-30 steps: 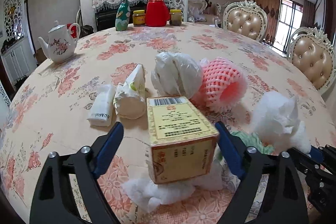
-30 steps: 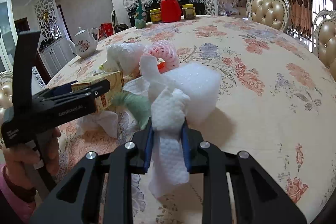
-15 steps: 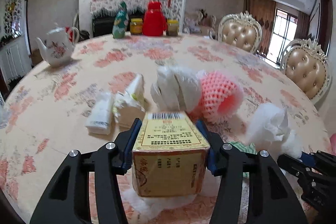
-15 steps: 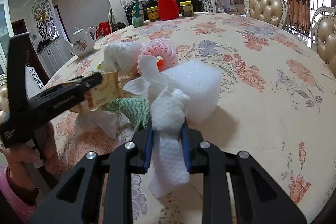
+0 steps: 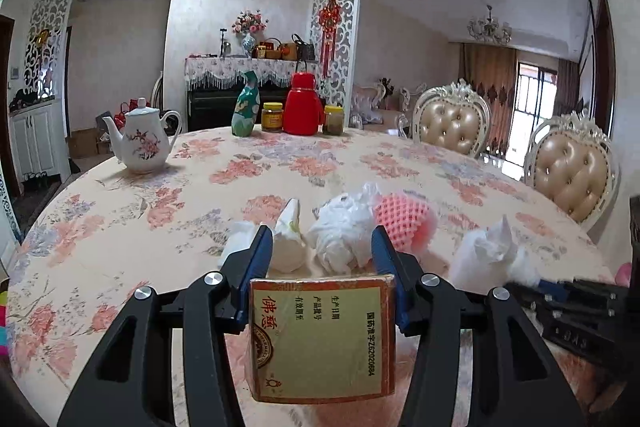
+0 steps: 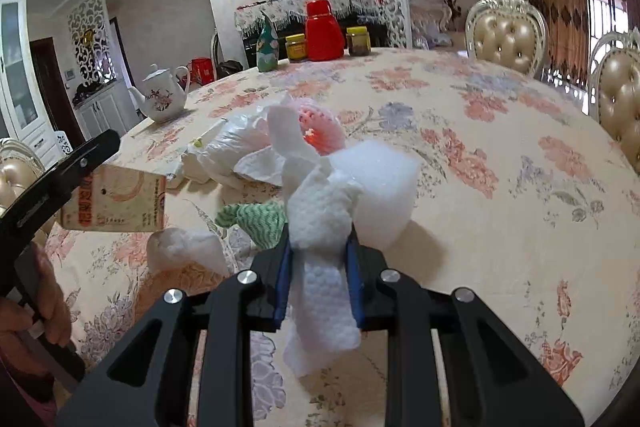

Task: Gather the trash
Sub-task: 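Lift the yellow box with the left tool while right holds the tissue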

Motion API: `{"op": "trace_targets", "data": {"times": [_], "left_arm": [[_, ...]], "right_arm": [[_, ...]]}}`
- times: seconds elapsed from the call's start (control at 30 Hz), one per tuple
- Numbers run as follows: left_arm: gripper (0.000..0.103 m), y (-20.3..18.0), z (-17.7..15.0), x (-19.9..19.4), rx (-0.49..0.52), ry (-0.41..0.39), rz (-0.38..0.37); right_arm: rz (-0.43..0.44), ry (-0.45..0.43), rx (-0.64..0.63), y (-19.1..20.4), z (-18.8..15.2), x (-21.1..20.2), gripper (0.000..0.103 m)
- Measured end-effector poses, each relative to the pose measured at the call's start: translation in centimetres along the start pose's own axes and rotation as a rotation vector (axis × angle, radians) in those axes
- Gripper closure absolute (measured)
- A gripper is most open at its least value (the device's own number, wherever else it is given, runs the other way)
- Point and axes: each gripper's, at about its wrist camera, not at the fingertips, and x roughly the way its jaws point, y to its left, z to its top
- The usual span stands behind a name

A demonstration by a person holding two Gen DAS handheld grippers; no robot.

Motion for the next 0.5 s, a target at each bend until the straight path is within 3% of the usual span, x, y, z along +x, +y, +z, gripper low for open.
{"op": "trace_targets", "data": {"times": [0.13, 0.27, 0.4, 0.5], "left_arm": [[0.054, 0.8, -0.7, -0.2, -0.007, 0.047, 0.001], [0.054, 1.5, -2.3, 0.2, -0.019, 0.167, -0.037], [0.043, 2.0, -2.7, 0.3, -0.027, 0.212, -0.034], [0.043, 1.7, -2.8, 1.0, 0.000, 0.264, -0.029]], "right_arm": [[0.004, 0.004, -0.002, 0.1, 0.0, 0.0, 0.079], [0.011, 0.011, 0.011, 0.1, -0.1, 0.0, 0.079], [0.017, 0.018, 0.021, 0.0, -0.1, 0.2, 0.079], [0.023, 0.017, 0.021, 0.2, -0.2, 0.2, 0.079]]}}
